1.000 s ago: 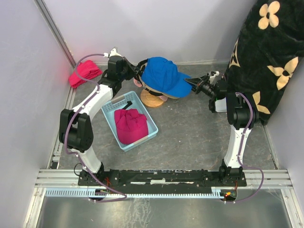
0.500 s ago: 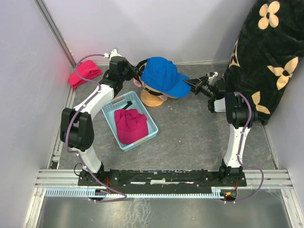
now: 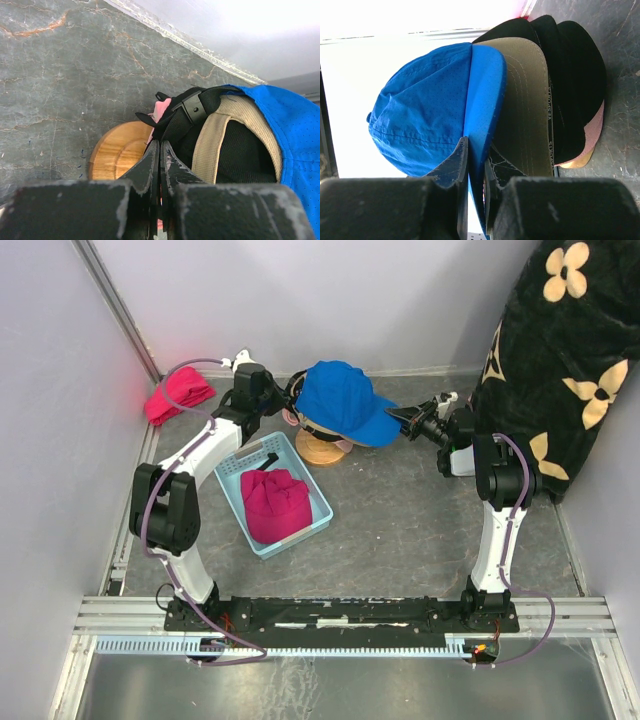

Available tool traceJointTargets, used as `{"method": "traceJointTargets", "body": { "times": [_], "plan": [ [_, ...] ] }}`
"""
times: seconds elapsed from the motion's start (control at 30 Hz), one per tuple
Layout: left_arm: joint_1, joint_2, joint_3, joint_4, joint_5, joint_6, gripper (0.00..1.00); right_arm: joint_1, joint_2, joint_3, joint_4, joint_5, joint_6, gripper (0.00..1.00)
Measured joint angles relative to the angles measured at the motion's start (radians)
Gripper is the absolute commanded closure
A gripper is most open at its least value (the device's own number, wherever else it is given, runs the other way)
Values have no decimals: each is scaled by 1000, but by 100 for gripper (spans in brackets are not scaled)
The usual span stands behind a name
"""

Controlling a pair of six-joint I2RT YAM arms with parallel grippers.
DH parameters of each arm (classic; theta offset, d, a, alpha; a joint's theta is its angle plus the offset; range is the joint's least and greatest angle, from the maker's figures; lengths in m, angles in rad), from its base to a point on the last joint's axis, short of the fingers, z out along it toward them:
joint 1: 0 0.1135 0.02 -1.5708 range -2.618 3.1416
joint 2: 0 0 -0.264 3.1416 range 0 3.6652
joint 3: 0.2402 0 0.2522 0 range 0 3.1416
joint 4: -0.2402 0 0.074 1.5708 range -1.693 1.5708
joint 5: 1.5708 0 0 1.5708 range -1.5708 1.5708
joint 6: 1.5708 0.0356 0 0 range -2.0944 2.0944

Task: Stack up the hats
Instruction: Stack the hat on the hat.

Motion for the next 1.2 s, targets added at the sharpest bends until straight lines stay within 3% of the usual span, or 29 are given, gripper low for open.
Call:
{"method": "traceJointTargets", "body": {
  "times": [0.43, 0.67, 0.8, 1.2],
  "plan": [
    [0, 5, -2, 0, 3, 0, 97, 0, 0, 4, -36, 0, -31, 78],
    [0, 8, 2, -3, 8, 0, 97, 2, 0, 4, -66, 4, -56, 67],
    [0, 8, 3, -5, 9, 0, 97, 2, 0, 3, -96, 11, -78, 52],
    [0, 8, 3, -9, 8, 0, 95, -5, -23, -42, -193, 72, -172, 47]
  ]
}}
